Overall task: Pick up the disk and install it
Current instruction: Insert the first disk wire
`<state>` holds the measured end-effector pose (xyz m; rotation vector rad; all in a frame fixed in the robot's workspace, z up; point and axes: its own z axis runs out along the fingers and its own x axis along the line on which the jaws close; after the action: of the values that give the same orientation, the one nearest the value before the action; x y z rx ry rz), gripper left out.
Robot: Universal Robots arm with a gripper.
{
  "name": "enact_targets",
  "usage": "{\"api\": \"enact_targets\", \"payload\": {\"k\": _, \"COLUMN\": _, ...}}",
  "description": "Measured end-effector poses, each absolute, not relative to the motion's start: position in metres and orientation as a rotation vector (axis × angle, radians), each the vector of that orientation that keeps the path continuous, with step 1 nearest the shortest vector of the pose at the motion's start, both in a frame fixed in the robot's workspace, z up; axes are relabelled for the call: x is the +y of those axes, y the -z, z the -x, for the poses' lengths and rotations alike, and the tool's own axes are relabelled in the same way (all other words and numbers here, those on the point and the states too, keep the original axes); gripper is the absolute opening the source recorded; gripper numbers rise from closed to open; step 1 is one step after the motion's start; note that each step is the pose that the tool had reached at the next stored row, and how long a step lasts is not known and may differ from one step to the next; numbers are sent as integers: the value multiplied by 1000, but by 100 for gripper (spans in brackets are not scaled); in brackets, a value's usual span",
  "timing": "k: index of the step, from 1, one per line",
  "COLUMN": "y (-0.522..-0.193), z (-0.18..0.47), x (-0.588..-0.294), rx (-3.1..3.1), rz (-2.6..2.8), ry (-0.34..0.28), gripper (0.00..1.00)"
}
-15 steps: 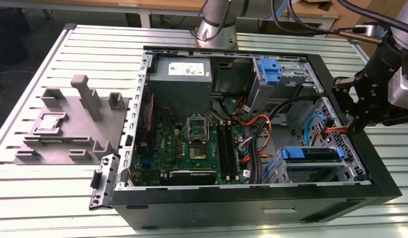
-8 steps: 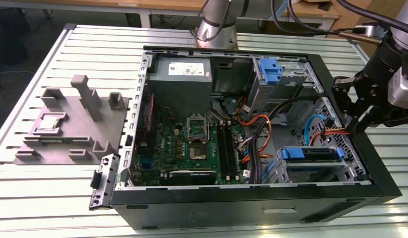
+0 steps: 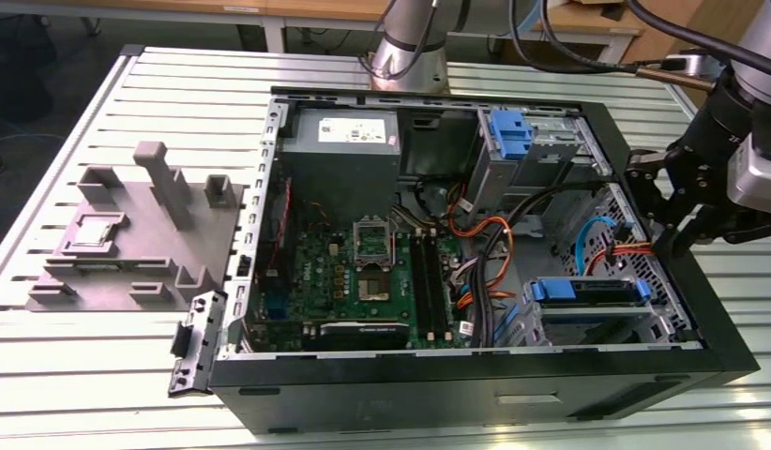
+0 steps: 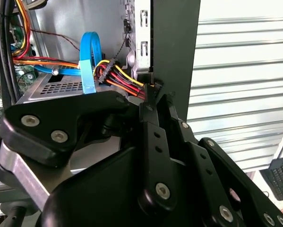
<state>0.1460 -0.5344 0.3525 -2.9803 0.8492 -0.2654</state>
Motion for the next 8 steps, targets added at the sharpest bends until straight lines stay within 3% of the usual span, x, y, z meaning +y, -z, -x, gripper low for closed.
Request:
{"api": "enact_targets", "payload": {"k": 5, "y": -352, "z": -146, "x": -535, "rx": 849, "rz": 2981, "ry": 267, "gripper": 23}}
{"api": "enact_targets", "payload": {"k": 6, "y": -352, "z": -146, "x": -535, "rx": 848, "rz": 2981, "ry": 267, "gripper": 17}}
{"api": "enact_targets", "payload": {"k": 8, "y": -353, "z": -146, "x": -535, "rx": 848, "rz": 2981, "ry": 266, "gripper": 16}}
